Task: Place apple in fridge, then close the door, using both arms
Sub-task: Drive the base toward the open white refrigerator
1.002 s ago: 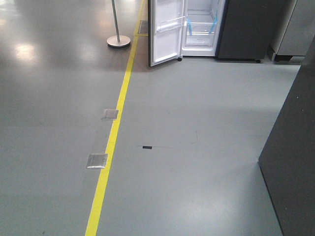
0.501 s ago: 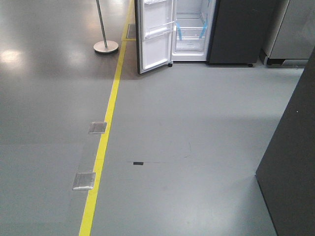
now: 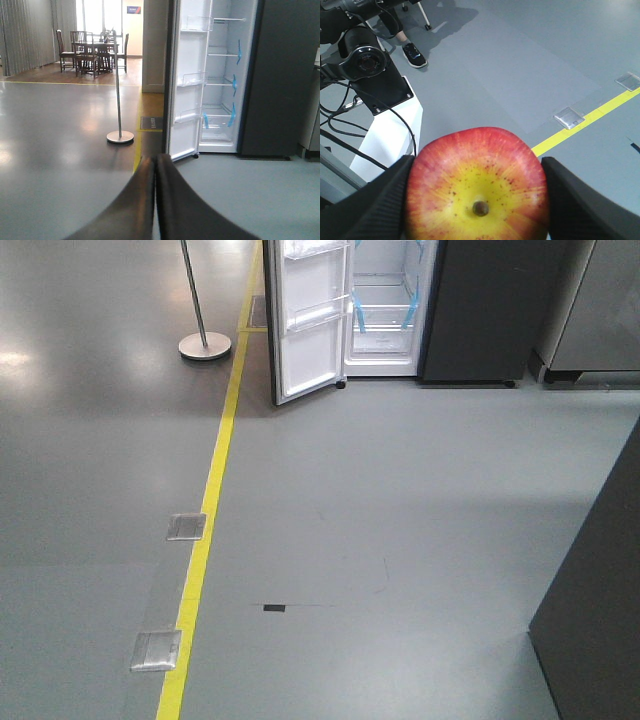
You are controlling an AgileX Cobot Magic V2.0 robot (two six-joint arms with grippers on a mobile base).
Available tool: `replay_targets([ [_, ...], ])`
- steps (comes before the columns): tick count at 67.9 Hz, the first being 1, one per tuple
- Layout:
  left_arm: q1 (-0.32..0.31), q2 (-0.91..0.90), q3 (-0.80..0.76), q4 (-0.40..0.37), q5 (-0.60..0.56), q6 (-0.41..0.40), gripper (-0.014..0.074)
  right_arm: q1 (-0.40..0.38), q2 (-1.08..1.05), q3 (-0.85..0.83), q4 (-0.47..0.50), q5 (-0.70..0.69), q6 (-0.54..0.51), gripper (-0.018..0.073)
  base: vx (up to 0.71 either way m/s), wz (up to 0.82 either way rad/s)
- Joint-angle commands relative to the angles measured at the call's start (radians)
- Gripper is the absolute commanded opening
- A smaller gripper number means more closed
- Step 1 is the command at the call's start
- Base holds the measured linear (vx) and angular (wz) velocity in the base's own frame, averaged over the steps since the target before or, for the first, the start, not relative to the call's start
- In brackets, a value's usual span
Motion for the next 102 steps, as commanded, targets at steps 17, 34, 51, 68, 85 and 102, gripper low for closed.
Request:
replay_targets([
  [17,-0.003,-0.015,0.013,-0.004,-0.077,-0.001,-0.0006,-0.002,0.009,-0.023,0.065,-0.003,-0.005,0.0196,0.26,0.02],
  [34,-0.003,-0.015,0.013,-0.004,-0.077,-0.001,-0.0006,-0.002,0.009,-0.023,0.065,-0.003,-0.005,0.0196,0.27,0.01],
  [51,-0.003,-0.015,0.013,-0.004,-0.077,-0.001,-0.0006,-0.002,0.009,-0.023,0.065,-0.003,-0.005,0.0196,0.28,0.00],
  [68,-0.003,-0.015,0.013,-0.004,-0.077,-0.001,-0.0006,-0.002,0.009,-0.023,0.065,-0.002,-0.005,0.0196,0.28,-0.01],
  [85,-0.003,-0.015,0.013,-0.004,-0.077,-0.001,-0.0006,-0.002,0.009,-0.023,0.065,0.014,-0.005,0.0196,0.29,-0.01],
  [102,-0.003,-0.015,0.013,-0.004,-0.077,-0.001,-0.0006,-0.002,0.009,-0.023,0.065,0.014,-0.005,0.0196,0.30,-0.01],
])
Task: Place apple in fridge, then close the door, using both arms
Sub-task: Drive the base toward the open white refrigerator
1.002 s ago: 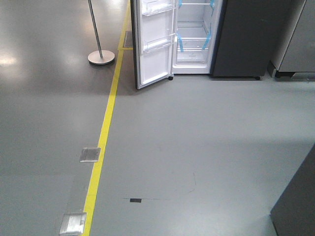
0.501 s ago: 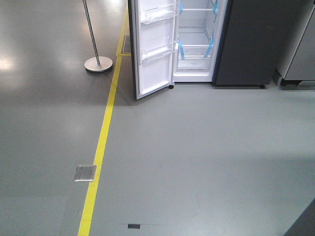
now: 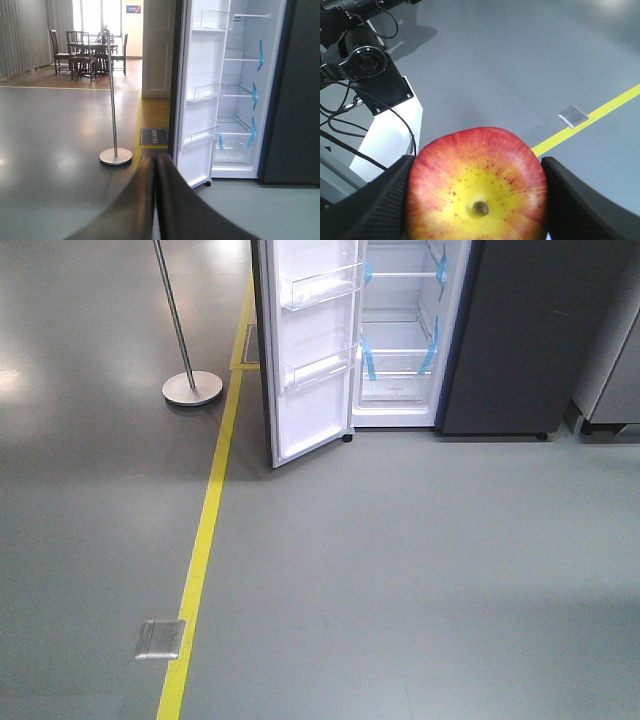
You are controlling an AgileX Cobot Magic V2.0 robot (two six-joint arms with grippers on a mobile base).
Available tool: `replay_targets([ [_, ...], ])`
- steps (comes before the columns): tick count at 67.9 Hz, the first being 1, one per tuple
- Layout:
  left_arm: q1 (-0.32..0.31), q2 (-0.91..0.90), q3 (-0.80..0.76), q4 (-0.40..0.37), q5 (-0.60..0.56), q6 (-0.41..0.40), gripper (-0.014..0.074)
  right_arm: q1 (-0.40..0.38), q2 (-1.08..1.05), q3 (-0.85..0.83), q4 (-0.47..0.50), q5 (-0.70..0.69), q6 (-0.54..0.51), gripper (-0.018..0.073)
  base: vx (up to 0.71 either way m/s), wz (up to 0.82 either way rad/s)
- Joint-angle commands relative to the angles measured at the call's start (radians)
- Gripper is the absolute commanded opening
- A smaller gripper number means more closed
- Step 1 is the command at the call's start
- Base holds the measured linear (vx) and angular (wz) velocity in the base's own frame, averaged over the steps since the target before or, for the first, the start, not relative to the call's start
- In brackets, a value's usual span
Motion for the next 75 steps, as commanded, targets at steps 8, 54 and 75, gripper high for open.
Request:
replay_targets([
  [8,-0.003,-0.015,0.013,-0.004,-0.077,-0.001,-0.0006,-0.002,0.009,-0.023,0.065,0.014,-0.005,0.0196,0.31,-0.02],
  [54,-0.003,-0.015,0.013,-0.004,-0.077,-0.001,-0.0006,-0.002,0.009,-0.023,0.065,0.014,-0.005,0.0196,0.27,0.02],
  [75,-0.003,-0.015,0.013,-0.004,-0.077,-0.001,-0.0006,-0.002,0.009,-0.023,0.065,0.014,-0.005,0.0196,0.21,0.03],
])
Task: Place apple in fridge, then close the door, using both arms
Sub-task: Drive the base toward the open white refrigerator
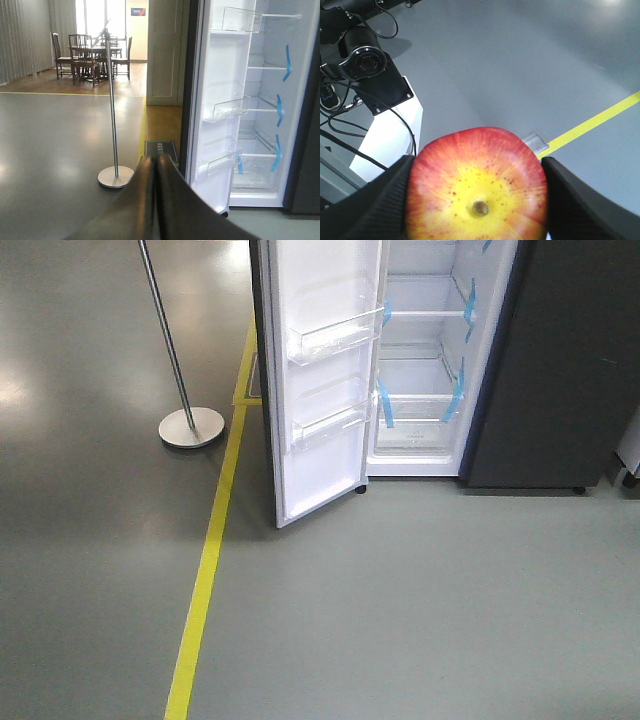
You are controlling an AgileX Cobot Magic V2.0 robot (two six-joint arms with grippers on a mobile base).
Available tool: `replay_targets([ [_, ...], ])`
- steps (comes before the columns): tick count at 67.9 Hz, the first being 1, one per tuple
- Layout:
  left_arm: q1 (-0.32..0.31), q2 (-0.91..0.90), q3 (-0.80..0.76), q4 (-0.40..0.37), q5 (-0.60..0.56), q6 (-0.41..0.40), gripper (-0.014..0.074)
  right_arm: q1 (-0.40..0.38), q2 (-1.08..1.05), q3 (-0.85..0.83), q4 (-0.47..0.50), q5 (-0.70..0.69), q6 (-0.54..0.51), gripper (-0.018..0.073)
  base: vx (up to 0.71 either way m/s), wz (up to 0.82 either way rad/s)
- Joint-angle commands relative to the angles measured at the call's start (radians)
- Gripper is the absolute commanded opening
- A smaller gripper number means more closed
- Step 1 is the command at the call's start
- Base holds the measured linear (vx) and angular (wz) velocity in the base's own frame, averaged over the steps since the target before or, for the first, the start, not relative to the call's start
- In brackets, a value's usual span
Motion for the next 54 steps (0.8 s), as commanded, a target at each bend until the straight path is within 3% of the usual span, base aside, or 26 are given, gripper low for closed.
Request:
replay_targets([
  [1,-0.003,-0.015,0.013,-0.004,-0.077,-0.001,-0.0006,-0.002,0.009,-0.023,0.065,0.014,-0.005,0.0196,0.19,0.01],
  [54,-0.003,-0.015,0.013,-0.004,-0.077,-0.001,-0.0006,-0.002,0.009,-0.023,0.065,0.016,-0.005,0.0196,0.16,0.00],
])
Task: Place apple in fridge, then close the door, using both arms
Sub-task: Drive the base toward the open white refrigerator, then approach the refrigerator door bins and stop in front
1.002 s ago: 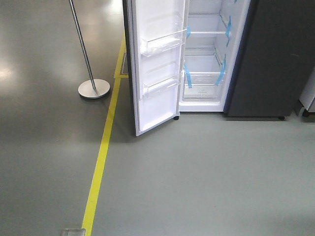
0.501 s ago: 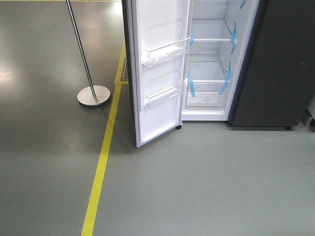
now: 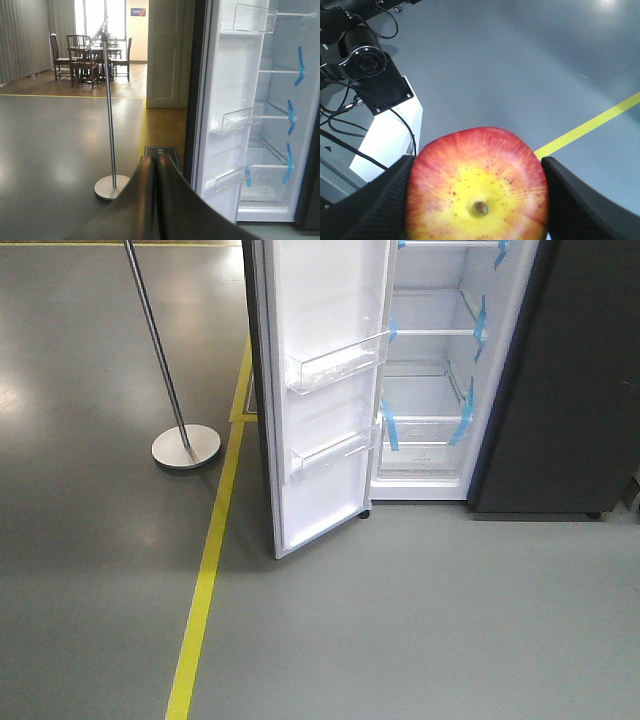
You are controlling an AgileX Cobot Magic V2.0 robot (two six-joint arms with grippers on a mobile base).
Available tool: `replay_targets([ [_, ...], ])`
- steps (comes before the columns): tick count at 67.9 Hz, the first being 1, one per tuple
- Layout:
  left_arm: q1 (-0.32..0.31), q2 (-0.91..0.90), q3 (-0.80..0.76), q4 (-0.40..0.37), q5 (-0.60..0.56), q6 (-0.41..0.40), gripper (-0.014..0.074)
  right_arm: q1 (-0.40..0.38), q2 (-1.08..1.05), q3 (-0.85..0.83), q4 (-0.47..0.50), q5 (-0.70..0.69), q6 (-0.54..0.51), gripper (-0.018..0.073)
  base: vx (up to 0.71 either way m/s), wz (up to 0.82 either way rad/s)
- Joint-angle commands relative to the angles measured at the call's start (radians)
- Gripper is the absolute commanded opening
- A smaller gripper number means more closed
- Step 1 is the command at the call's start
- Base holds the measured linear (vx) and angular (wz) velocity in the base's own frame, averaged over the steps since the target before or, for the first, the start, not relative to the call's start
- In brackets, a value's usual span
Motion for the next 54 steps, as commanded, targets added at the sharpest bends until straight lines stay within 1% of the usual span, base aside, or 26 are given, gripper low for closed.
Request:
replay_targets([
  [1,-0.003,-0.015,0.013,-0.004,-0.077,-0.001,-0.0006,-0.002,0.009,-0.023,0.065,0.016,-0.005,0.0196,0.12,0.00],
  [54,-0.003,-0.015,0.013,-0.004,-0.077,-0.001,-0.0006,-0.002,0.009,-0.023,0.065,0.015,-0.005,0.0196,0.12,-0.01],
])
